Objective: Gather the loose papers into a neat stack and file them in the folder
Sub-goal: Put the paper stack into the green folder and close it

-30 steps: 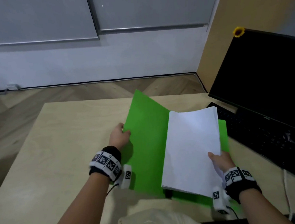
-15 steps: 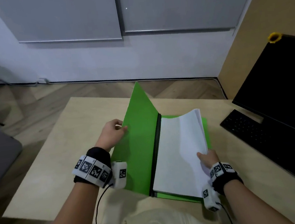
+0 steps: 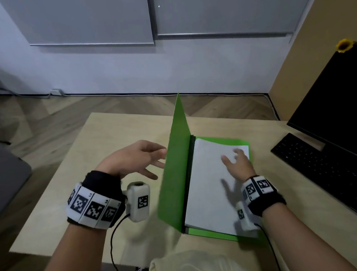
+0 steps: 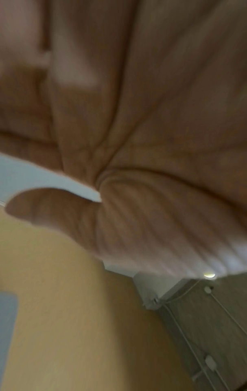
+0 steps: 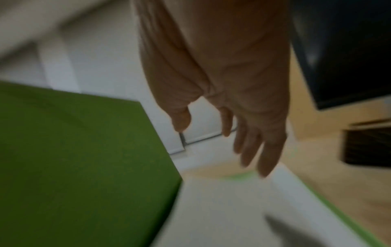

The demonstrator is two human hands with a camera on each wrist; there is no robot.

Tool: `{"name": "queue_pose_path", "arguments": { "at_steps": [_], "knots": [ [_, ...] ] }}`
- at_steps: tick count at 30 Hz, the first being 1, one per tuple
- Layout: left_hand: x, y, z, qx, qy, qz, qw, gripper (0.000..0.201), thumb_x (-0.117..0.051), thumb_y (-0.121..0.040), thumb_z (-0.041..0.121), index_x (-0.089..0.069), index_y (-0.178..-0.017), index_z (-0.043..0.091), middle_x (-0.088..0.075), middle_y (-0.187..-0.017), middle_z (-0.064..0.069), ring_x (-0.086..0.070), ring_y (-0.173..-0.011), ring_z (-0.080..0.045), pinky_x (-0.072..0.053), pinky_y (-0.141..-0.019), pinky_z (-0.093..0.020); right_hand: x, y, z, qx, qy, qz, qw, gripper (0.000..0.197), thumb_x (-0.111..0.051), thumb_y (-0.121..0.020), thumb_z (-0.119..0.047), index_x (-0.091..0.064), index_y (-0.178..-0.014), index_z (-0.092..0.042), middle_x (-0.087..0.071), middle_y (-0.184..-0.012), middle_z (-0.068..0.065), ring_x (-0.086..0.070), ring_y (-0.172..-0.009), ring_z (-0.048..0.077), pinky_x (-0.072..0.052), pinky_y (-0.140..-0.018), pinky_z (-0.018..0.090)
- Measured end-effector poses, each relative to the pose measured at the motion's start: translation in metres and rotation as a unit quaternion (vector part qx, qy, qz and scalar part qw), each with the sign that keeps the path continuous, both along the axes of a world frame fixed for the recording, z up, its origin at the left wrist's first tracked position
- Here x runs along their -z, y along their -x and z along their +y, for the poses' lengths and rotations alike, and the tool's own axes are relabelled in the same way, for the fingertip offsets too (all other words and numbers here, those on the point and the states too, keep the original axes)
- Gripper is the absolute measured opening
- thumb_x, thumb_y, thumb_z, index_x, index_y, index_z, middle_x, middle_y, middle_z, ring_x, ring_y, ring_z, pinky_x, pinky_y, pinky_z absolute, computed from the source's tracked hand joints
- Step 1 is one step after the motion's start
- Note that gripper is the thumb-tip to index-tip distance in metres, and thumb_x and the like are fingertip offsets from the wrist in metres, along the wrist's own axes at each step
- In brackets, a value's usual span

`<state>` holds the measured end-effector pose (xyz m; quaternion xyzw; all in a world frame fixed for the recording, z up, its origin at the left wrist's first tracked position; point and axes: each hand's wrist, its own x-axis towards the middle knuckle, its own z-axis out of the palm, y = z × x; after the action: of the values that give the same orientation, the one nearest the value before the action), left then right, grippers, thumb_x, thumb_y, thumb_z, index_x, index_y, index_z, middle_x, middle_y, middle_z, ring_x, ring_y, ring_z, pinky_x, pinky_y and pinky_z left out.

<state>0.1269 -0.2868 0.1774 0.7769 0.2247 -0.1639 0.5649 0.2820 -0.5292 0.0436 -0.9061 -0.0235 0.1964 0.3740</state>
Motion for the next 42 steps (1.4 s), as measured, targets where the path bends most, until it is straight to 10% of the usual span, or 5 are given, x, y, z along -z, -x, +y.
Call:
{"name": "queue_pose_path", "arguments": {
  "at_steps": [7, 17, 27, 35, 42],
  "knots": [
    [0.013, -0.006, -0.042, 0.071, 0.096, -0.006, 0.993, 0.037, -0.045, -0.100, 0.025, -0.052, -0.136, 0.019, -0.062, -0.132, 0.003, -0.063, -0.117, -0.022, -0.056, -0.091, -0.043, -0.087, 0.038, 0.048, -0.139, -0.169, 0.065, 0.974, 0.079, -0.056, -0.076, -0.063, -0.028, -0.142, -0.030, -0.054, -0.125, 0.001, -0.061, -0.110, 0.022, -0.057, -0.085, 0.042],
    [0.134, -0.043, -0.056, -0.022, 0.010, 0.141, 0.990, 0.049, -0.052, -0.097, 0.021, -0.042, -0.142, 0.007, -0.047, -0.144, -0.013, -0.049, -0.122, -0.025, -0.044, -0.107, -0.043, -0.035, 0.018, -0.083, 0.010, -0.087, 0.139, 0.986, 0.056, -0.053, -0.086, 0.010, -0.042, -0.135, -0.012, -0.063, -0.103, 0.008, -0.062, -0.083, 0.018, -0.052, -0.067, 0.029],
    [0.183, -0.053, -0.090, -0.063, 0.012, 0.149, 0.987, 0.059, -0.057, -0.094, 0.022, -0.034, -0.143, -0.001, -0.046, -0.141, -0.020, -0.050, -0.114, -0.030, -0.047, -0.101, -0.043, 0.072, 0.020, -0.118, 0.111, 0.096, 0.196, 0.969, 0.031, -0.059, -0.082, -0.011, -0.063, -0.105, 0.009, -0.065, -0.100, 0.020, -0.061, -0.089, 0.030, -0.052, -0.082, 0.037],
    [0.187, -0.051, -0.071, -0.115, 0.055, 0.138, 0.982, 0.053, -0.055, -0.095, 0.014, -0.039, -0.144, 0.003, -0.051, -0.133, -0.016, -0.050, -0.106, -0.026, -0.047, -0.094, -0.038, 0.076, 0.015, -0.072, 0.143, 0.102, 0.231, 0.957, 0.048, -0.053, -0.083, -0.008, -0.046, -0.128, 0.010, -0.056, -0.125, 0.025, -0.055, -0.117, 0.038, -0.047, -0.082, 0.036],
    [0.173, -0.038, -0.002, -0.188, 0.015, 0.104, 0.976, 0.039, -0.051, -0.096, 0.004, -0.049, -0.133, -0.008, -0.053, -0.107, -0.014, -0.050, -0.096, -0.024, -0.040, -0.079, -0.030, 0.077, 0.009, -0.001, 0.060, 0.057, 0.229, 0.970, 0.024, -0.060, -0.079, -0.015, -0.063, -0.101, -0.005, -0.059, -0.099, 0.011, -0.055, -0.088, 0.023, -0.052, -0.090, 0.035]
  ]
}}
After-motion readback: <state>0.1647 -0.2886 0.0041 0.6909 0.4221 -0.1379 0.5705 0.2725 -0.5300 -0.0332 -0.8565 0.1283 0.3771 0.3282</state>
